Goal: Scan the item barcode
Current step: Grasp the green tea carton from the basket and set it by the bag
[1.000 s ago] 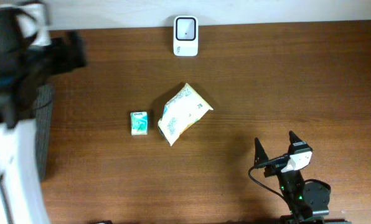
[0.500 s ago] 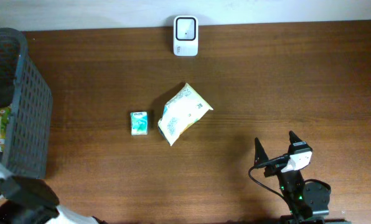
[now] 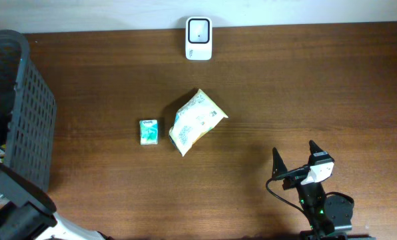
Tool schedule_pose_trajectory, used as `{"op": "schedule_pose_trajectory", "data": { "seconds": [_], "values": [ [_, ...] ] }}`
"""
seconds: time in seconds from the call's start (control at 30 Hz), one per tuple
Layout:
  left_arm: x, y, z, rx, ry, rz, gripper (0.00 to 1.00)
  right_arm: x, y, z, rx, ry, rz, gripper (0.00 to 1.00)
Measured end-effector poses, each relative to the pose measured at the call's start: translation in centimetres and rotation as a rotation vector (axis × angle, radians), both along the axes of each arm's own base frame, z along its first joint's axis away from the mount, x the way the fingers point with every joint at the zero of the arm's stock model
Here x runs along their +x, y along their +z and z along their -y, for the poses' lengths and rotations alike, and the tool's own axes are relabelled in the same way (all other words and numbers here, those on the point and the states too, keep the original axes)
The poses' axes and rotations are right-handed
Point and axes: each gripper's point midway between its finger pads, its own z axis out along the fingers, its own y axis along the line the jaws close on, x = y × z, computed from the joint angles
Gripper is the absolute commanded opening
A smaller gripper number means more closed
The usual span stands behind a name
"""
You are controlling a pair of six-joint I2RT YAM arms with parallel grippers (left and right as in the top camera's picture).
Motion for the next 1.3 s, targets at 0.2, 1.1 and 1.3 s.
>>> {"op": "schedule_pose_trajectory", "data": {
  "seconds": [0.2,1.1,1.3],
  "values": [
    [-1.3,-6.4,-0.7,-0.065,0.015,-0.132,0.44,0.0,0.0,0.0,0.001,0.000,0.000,0.99],
    [3.6,26.5,27.8,-0.182,-0.598,0.481,0.00,0.0,0.0,0.0,0.000,0.000,0.000,0.99],
    [4.1,6.0,35.2,-0.416,-0.672,0.041,0.00,0.0,0.0,0.0,0.000,0.000,0.000,0.99]
  ]
}}
